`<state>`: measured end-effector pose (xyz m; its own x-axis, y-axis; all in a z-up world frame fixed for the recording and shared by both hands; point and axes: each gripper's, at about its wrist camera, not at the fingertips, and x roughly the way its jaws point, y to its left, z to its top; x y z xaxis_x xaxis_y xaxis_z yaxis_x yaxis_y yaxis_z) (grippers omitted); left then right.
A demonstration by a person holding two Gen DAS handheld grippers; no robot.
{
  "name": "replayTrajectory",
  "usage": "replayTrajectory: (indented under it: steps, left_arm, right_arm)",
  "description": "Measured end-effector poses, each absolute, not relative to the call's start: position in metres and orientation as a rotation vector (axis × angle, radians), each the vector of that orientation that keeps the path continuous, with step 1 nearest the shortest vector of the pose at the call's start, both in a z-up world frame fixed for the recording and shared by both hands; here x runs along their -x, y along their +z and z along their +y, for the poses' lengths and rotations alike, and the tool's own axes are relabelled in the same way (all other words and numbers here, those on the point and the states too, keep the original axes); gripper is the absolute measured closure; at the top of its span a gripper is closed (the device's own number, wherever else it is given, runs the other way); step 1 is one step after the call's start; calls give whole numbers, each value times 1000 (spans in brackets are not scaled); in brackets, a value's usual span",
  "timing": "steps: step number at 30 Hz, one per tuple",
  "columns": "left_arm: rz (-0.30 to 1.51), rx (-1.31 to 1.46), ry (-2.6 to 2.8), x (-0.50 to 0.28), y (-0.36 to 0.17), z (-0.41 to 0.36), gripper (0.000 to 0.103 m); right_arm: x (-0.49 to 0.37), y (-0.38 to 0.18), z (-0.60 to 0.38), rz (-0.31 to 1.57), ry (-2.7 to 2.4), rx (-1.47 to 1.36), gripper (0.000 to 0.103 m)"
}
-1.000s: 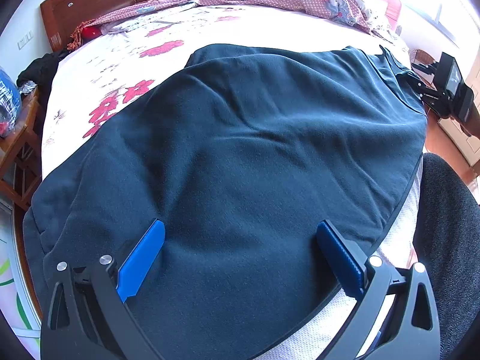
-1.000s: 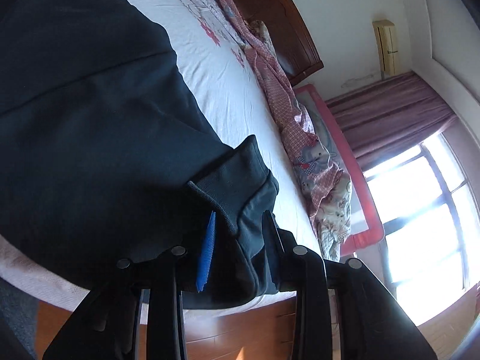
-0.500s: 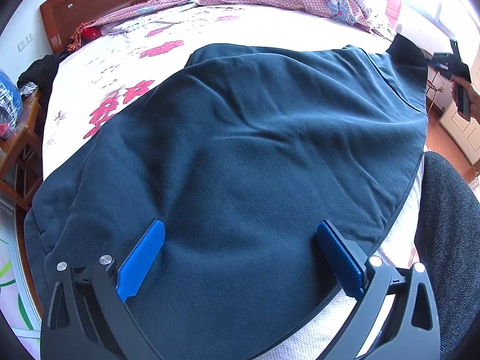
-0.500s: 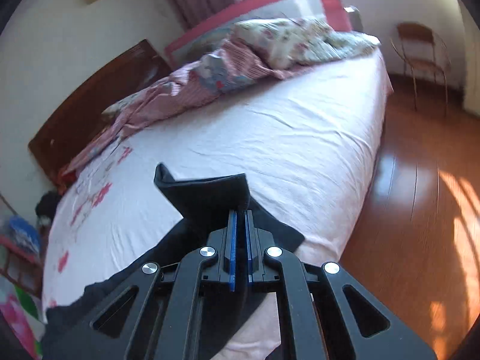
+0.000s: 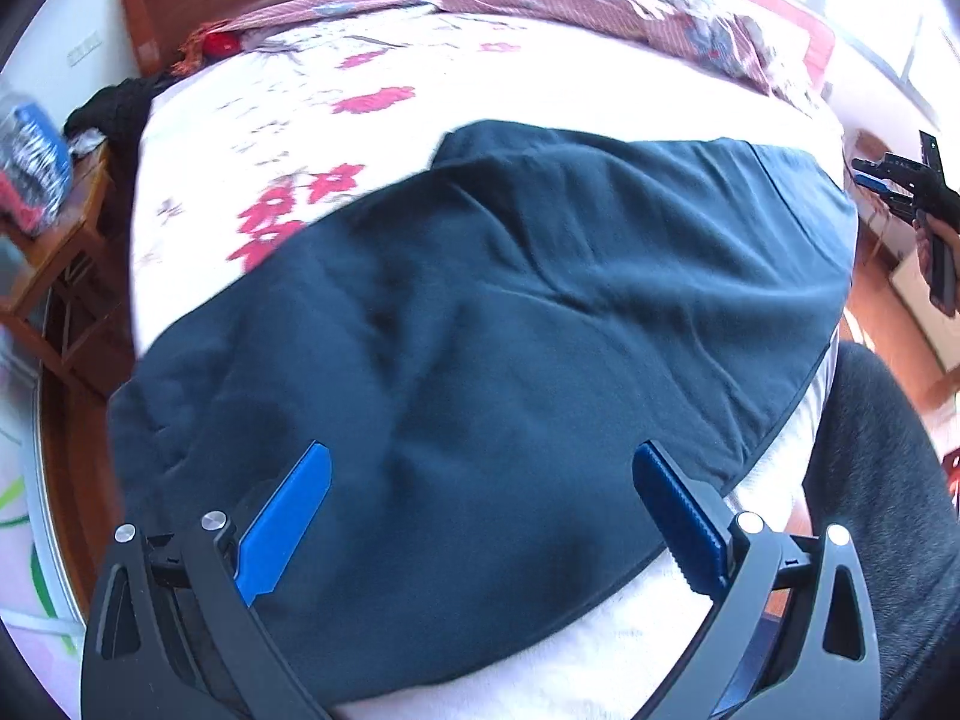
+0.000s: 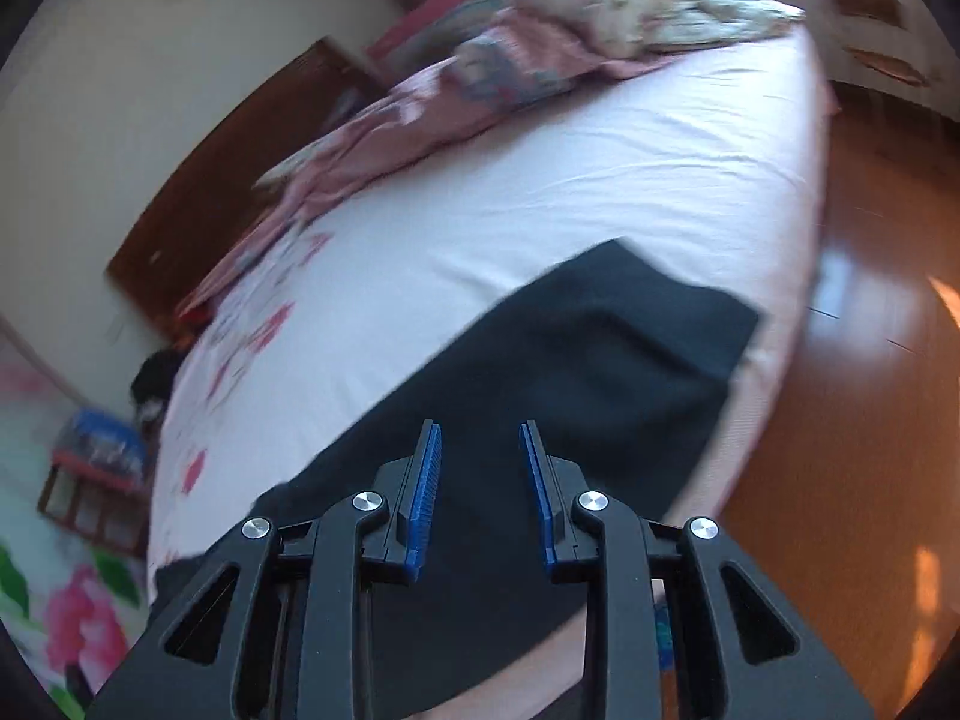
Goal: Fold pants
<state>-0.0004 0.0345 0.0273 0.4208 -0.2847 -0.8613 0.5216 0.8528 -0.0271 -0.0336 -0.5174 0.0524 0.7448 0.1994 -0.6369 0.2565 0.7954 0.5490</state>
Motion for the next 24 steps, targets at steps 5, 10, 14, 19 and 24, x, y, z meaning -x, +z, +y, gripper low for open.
replayTrajectory:
  steps: [5,10,14,19,24]
  left_arm:
    - [1004,-120,-408,-12,42,86,2]
    - [947,-18,-360,-41,48,113,2]
    - [951,-25,-401,-65,40,111,2]
    - [1013,-79,-419,-79,17,104,2]
    - [1015,-136,-409,-79,4,98,2]
  right_arm:
    - [-90,74,-336,963,534,-496,77]
    - [-174,61,-206,1131,700,-199,77]
    - [-218,43,-160,1246,754,-27,58]
    - [-229,17,-137,1382,802,126,52]
    - [-212,19,-118,1294,823,250,91]
